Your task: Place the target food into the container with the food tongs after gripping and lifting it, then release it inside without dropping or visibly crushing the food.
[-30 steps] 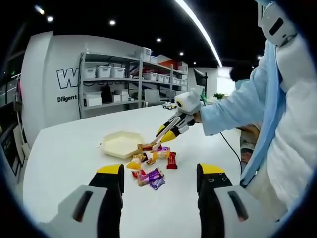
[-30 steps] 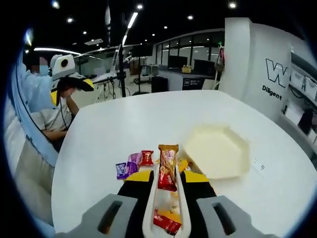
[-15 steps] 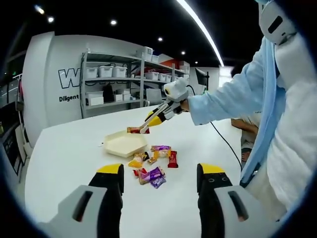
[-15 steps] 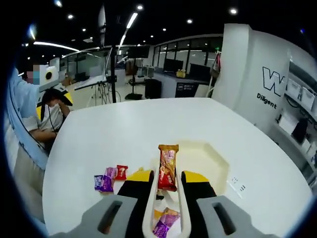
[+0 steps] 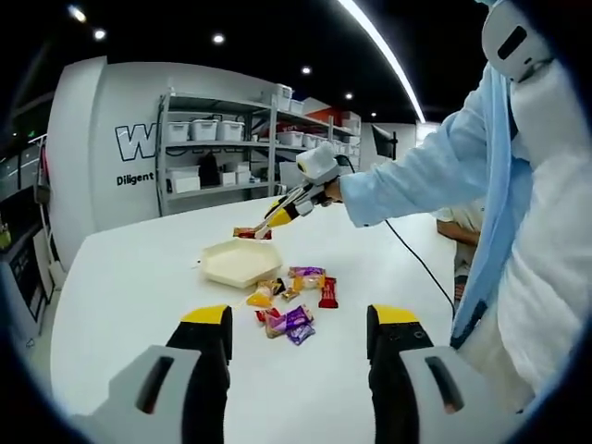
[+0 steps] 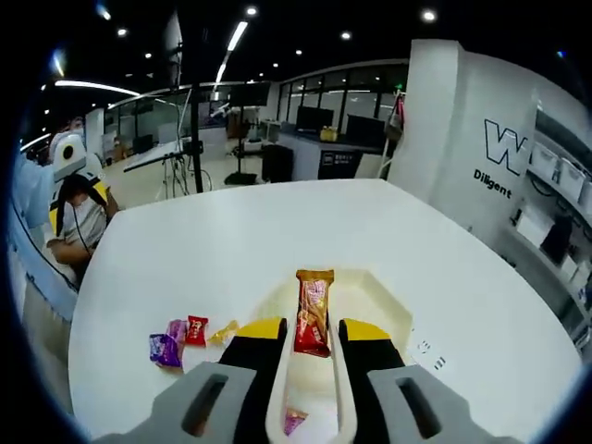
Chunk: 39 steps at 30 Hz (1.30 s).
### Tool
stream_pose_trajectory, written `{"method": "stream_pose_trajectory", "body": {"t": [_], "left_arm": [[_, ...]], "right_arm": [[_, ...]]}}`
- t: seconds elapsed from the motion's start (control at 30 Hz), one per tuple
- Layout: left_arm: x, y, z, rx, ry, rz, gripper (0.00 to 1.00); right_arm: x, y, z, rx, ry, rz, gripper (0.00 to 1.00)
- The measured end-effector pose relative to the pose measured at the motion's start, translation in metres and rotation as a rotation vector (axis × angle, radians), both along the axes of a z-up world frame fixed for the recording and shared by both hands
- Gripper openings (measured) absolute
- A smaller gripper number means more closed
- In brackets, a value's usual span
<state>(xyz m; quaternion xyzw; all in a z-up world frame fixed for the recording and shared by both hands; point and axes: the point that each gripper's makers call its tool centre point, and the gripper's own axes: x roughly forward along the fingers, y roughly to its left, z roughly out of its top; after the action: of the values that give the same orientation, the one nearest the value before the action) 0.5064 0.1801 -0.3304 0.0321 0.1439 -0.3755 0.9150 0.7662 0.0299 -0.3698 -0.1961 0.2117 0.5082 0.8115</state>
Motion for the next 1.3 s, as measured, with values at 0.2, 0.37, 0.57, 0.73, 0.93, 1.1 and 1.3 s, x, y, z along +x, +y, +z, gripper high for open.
{"method": "stream_pose_trajectory", "body": {"t": [0.2,0.37,0.57,0.73,0.93,1.1,1.3], "left_arm": [[0.002,0.001,-0.001,0.000,0.002,0.002,0.56],[0.004,0.002,0.000,-0.006,-0.001,0.004,0.56],[0.006,0.001,0.001,-0.008,-0.005,-0.003,0.56],[0.005,-0.002,0.001,-0.008,-0.007,-0.011,0.56],[0.003,-0.005,0.002,-0.008,-0.011,-0.019,0.56],[0.002,-0.008,0.003,-0.009,-0.014,-0.028,0.56],[-0.002,-0.014,0.003,-0.012,-0.015,-0.041,0.56]], "right_arm": [[0.002,0.003,-0.008,-0.015,0.006,0.022,0.17],[0.001,0.002,-0.008,-0.022,-0.006,0.027,0.17],[-0.003,0.001,-0.006,-0.023,-0.009,0.027,0.17],[-0.013,0.000,-0.006,-0.024,-0.007,0.034,0.17],[-0.037,0.001,-0.013,-0.030,0.001,0.052,0.17],[-0.057,0.000,-0.020,-0.028,0.017,0.052,0.17],[-0.071,-0.003,-0.025,-0.029,0.035,0.052,0.17]]}}
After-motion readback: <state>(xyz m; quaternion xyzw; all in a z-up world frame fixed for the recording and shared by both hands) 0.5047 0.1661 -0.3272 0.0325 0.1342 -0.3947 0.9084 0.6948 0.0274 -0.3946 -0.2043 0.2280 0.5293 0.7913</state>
